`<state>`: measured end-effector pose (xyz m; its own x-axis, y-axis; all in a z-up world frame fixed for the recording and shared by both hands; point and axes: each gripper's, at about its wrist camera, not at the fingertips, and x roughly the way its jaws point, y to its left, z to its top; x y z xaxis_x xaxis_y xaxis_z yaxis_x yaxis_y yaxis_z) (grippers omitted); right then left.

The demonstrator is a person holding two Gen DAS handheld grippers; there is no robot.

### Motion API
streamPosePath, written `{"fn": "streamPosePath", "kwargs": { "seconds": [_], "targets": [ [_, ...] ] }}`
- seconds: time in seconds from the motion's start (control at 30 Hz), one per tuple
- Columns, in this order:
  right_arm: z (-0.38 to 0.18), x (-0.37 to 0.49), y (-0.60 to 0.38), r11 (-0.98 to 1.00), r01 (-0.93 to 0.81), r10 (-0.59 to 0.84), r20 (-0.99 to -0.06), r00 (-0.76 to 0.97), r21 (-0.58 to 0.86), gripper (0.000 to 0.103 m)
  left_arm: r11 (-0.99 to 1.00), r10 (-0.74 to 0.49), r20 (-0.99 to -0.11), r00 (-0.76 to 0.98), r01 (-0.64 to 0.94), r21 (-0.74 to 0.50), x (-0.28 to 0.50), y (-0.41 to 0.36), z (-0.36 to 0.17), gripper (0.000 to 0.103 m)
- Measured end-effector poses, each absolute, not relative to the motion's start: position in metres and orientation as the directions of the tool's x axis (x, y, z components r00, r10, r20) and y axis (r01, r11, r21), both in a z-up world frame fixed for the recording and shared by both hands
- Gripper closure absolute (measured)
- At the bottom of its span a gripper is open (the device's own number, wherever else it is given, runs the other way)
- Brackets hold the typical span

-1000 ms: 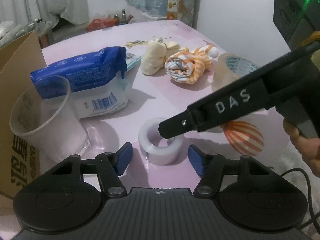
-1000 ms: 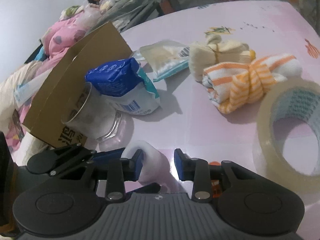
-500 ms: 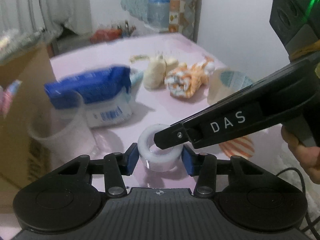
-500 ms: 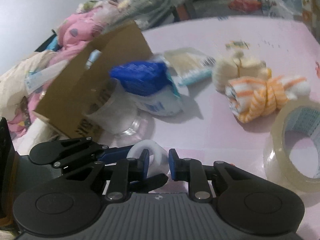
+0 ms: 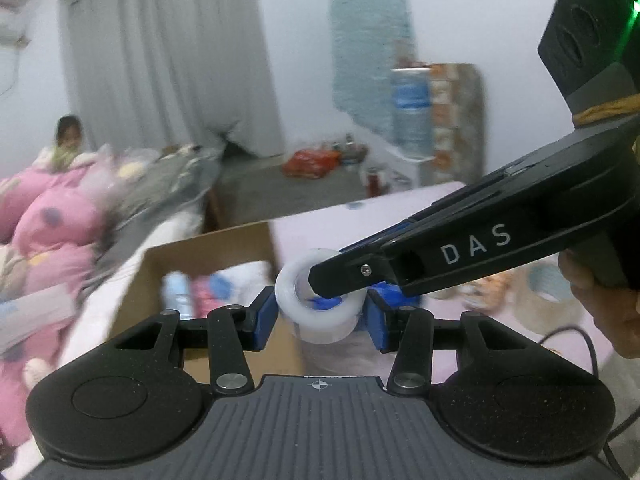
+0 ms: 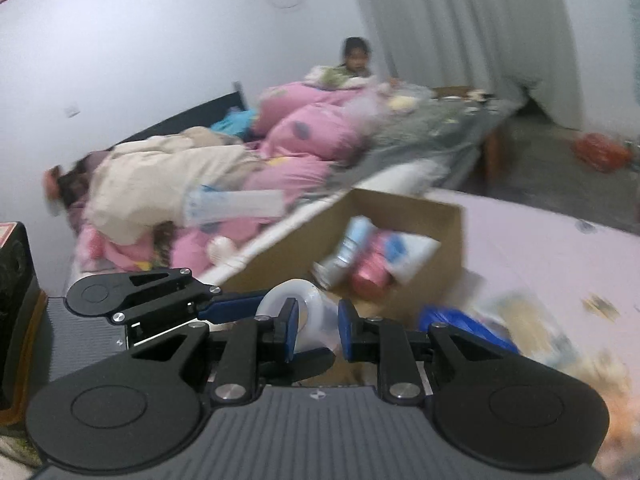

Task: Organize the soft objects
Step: 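Carry the white tape roll with the right tool into the box, then open the right tool to drop the tape roll beside the towel bundle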

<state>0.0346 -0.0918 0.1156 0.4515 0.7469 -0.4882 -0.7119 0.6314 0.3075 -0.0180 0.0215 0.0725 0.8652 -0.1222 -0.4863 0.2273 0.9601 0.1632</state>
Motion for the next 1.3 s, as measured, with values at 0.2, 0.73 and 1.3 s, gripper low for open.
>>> {"fn": "streamPosePath", "kwargs": {
  "seconds": [0.2, 0.73, 1.3],
  "targets": [
    [0.119, 0.128, -0.026, 0.605, -0.709, 0.721, -0.626, 0.296, 0.362, 0.052, 0.989, -0.101, -0.600, 0.794, 0.143, 0.022, 0.054, 0.070, 0.080, 0.057],
    [0.038, 0.257, 0.059, 0.656, -0.733, 0.395, -0.909, 0.132, 0.179, 0.052, 0.927, -0.280, -0.787, 0.550, -0.057, -0.370, 0.203, 0.133, -0.010, 0.056],
    [0.027, 0.270, 0.082, 0.619, -0.780, 0.338, -0.929, 0.151, 0.098, 0.053, 0.884, -0.327, -0.803, 0.498, -0.141, -0.447, 0.224, 0.144, -0.028, 0.047]
  ]
}}
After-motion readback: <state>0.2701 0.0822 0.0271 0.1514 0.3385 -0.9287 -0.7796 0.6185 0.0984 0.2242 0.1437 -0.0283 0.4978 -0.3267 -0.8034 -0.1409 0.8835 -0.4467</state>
